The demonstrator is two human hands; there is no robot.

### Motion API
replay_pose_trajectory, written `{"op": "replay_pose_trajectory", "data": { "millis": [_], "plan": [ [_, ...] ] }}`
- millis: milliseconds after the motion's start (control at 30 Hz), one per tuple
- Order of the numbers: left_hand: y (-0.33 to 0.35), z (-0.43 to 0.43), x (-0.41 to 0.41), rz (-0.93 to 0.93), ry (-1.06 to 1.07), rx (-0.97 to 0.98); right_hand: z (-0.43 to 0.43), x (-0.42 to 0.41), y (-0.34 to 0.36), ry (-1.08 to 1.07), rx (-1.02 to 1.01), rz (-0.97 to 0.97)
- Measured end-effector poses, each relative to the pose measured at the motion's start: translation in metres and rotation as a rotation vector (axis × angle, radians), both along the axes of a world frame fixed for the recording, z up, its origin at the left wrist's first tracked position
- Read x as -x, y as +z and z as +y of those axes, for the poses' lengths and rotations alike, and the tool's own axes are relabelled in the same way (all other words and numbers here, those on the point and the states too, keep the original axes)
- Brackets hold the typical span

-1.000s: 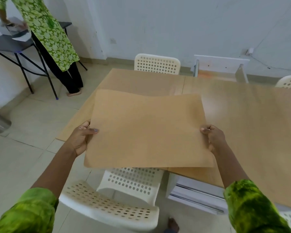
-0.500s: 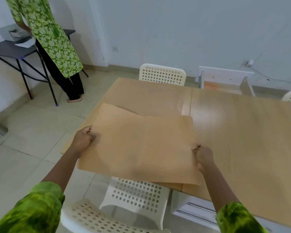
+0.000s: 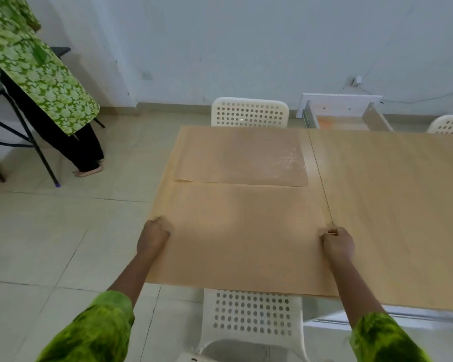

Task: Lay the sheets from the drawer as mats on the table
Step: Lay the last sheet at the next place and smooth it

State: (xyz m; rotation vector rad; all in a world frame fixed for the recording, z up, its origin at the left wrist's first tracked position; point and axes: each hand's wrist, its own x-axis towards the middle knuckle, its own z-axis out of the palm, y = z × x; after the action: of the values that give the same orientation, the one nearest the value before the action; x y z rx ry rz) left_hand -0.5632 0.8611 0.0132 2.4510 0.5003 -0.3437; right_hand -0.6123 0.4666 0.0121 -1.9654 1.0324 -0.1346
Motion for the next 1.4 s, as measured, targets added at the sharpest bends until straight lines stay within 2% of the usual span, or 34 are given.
{"op": "replay_pose_trajectory", "data": {
  "millis": [333,900,1067,1233,1400],
  "plan": [
    [-0.010,0.005,-0.008,-0.001,-0.044,-0.151,0.012,-0.009,0.002,-0.006,0.078,0.092],
    [-0.012,0.012,-0.009,-0.023,-0.059,-0.187,0.018,-0.009,0.004,0.030,0.075,0.124],
    [-0.012,0.014,-0.009,-0.038,-0.007,-0.121,0.020,-0.012,0.005,0.037,0.129,0.179],
    [-0.012,0.012,-0.009,-0.045,-0.076,-0.212,0.023,-0.014,0.006,0.038,0.210,0.268],
    [-0.011,0.011,-0.008,-0.041,-0.082,-0.214,0.024,-0.014,0.006,0.054,0.236,0.295]
  ]
}}
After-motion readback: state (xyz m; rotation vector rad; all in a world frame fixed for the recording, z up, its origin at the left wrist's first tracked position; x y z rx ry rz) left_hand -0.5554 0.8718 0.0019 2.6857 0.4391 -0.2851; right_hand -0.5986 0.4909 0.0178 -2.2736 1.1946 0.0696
